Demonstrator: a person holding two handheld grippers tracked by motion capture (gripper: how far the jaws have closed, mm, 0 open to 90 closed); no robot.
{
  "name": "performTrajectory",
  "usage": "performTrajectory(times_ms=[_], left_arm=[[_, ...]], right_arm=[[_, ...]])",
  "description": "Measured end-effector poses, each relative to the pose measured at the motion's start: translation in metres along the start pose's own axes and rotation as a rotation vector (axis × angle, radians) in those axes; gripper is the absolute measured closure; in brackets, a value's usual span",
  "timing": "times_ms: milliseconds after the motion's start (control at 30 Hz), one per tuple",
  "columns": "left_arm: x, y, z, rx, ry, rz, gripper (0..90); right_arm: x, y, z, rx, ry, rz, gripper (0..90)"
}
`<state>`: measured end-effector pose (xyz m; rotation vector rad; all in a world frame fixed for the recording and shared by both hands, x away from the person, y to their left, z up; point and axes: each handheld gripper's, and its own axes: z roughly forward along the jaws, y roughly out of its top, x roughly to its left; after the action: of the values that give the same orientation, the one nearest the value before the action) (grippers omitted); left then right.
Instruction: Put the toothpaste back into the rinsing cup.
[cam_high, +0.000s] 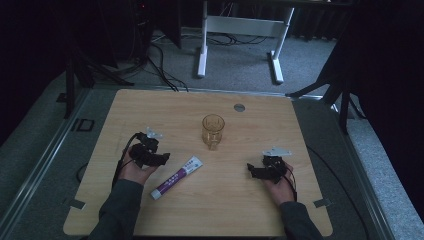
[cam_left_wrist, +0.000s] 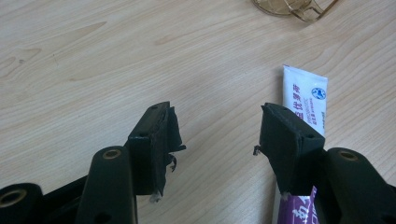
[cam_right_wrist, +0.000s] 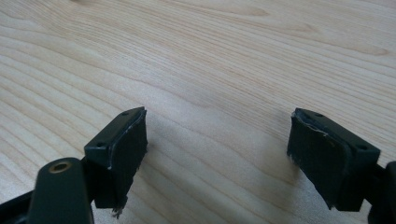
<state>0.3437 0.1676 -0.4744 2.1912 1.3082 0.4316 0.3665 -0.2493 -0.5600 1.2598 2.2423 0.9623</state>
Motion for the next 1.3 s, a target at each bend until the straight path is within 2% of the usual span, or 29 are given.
performTrajectory(times_ms=[333, 533, 1200, 1300], left_arm=[[-0.004, 0.011, -0.005, 0.003, -0.004, 0.026, 43.5], [-0.005, 0.013, -0.010, -0.003, -0.008, 0.025, 43.3], [-0.011, 0.018, -0.019, 0.070, 0.013, 0.070, 43.5], [-0.011, 0.019, -0.018, 0.073, 0.000, 0.065, 43.5]], right_arm=[[0.000, 0.000, 0.000, 0.000, 0.000, 0.000, 19.7], [0.000, 0.000, 0.000, 0.000, 0.000, 0.000, 19.7], [0.000, 0.000, 0.000, 0.000, 0.000, 0.001, 19.7], [0.000, 0.000, 0.000, 0.001, 0.000, 0.002, 19.7]])
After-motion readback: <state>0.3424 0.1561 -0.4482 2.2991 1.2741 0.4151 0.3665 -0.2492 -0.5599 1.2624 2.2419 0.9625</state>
